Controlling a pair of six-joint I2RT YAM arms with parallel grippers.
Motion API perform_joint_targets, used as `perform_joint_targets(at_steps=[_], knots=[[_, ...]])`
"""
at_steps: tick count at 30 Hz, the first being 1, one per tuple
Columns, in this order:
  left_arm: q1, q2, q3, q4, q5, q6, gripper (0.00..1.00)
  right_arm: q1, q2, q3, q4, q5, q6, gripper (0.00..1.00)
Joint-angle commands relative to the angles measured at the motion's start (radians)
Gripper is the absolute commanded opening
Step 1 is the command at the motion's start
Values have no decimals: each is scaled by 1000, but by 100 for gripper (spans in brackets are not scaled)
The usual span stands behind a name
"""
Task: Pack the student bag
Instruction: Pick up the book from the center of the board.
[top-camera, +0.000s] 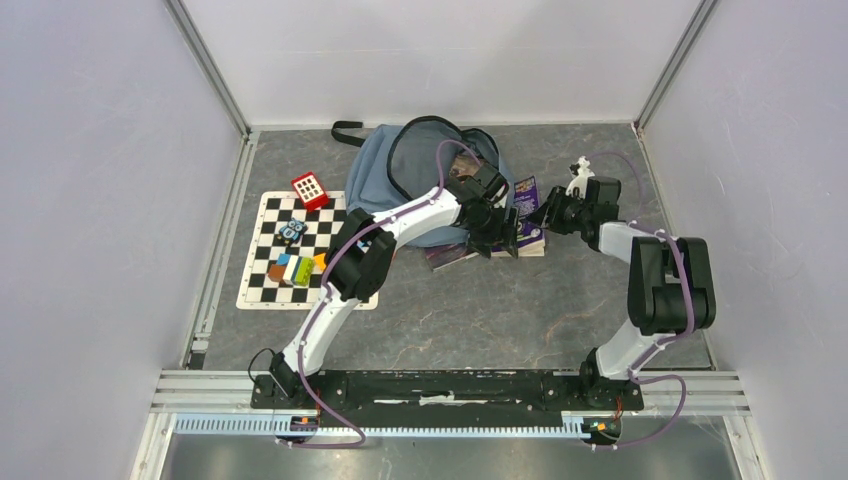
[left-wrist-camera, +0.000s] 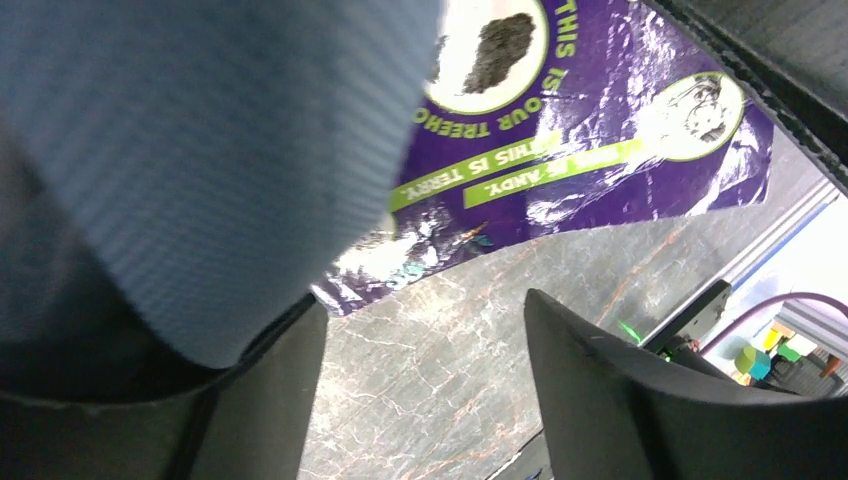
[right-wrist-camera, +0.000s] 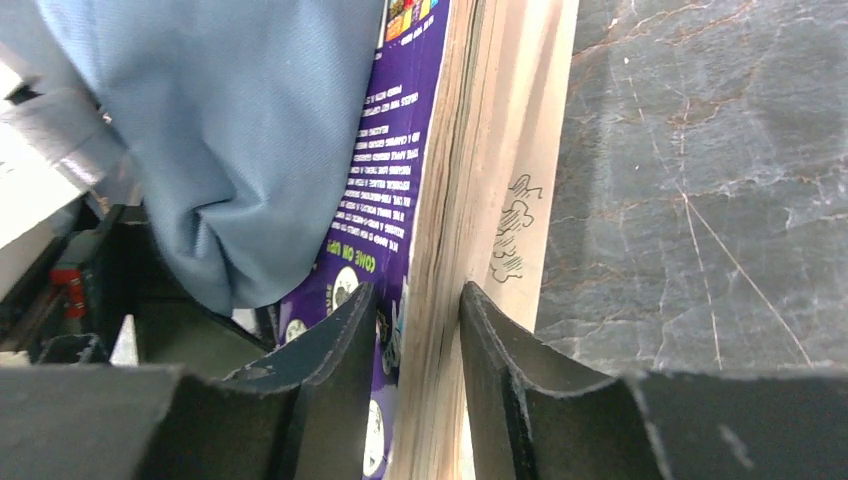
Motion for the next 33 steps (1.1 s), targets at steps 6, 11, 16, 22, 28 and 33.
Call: perform_joint_targets(at_steps=[6, 11, 16, 22, 28, 33], knots=[[18, -137, -93, 171, -57, 50, 90, 7, -131, -117, 59, -174, 137, 0], [28, -259, -204, 242, -67, 37, 92, 5, -151, -169, 136, -209, 178, 0], [49, -398, -306, 304, -91, 1, 94, -3, -219, -199, 173, -160, 182, 0], [71, -519, -382, 347, -107, -40, 95, -24, -298, -225, 223, -165, 194, 0], [116, -563, -401, 383, -59, -96, 96, -62, -399, -237, 223, -168, 226, 0], [142, -573, -410, 431, -12, -141, 96, -123, -518, -231, 204, -166, 267, 0]])
